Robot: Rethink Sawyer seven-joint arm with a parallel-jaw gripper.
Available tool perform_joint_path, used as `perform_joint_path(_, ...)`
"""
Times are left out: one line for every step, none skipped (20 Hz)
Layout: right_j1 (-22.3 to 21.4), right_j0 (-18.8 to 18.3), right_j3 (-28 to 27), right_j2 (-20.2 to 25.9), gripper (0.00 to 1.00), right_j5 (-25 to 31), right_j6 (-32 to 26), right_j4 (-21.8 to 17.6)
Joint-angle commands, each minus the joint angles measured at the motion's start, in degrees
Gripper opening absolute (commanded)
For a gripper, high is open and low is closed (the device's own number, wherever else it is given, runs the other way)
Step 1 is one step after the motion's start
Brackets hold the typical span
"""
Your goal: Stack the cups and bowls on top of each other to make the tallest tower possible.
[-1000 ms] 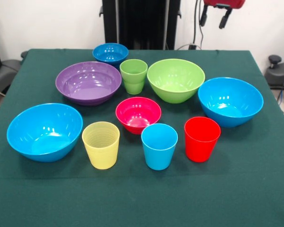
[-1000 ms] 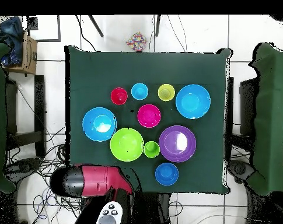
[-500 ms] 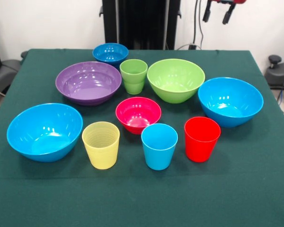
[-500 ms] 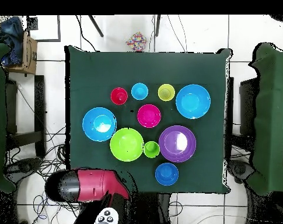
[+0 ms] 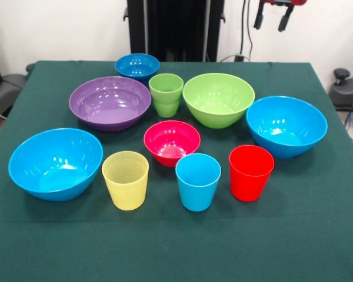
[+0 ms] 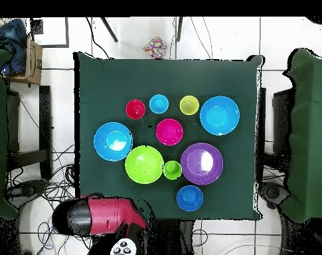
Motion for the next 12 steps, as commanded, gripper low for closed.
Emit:
perform_joint_path(2.40, -2.84, 6.34, 7.02, 1.00, -9.12, 10.38, 2.10)
perform_joint_path(2.83, -3.92, 7.37, 8.20, 1.00, -10.96, 10.66, 2.35)
perform_joint_path(3.22, -4.44, 7.82, 8.69, 1.00, -12.04, 10.84, 2.27)
perform_joint_path(3.46, -4.76, 8.20, 9.10, 1.00, -13.75, 11.25, 1.98)
perform_joint_path(3.67, -4.93, 8.54, 9.27, 1.00, -14.41, 11.49, 1.90)
perform_joint_path(3.87, -5.16, 8.74, 9.43, 1.00, -14.88, 11.52, 1.71)
perform_joint_path(4.08, -5.40, 8.94, 9.58, 1.00, -15.34, 11.56, 1.52)
perform_joint_path(4.22, -5.59, 9.01, 9.74, 1.00, -15.60, 11.53, 1.38)
perform_joint_path(4.22, -5.70, 8.99, 9.79, 1.00, -15.51, 11.42, 1.33)
perform_joint_path(4.24, -5.78, 8.96, 9.91, 1.00, -15.48, 11.34, 1.32)
perform_joint_path(4.31, -5.97, 8.97, 10.08, 1.00, -15.47, 11.20, 1.29)
perform_joint_path(4.28, -6.00, 8.96, 10.12, 1.00, -15.39, 11.13, 1.29)
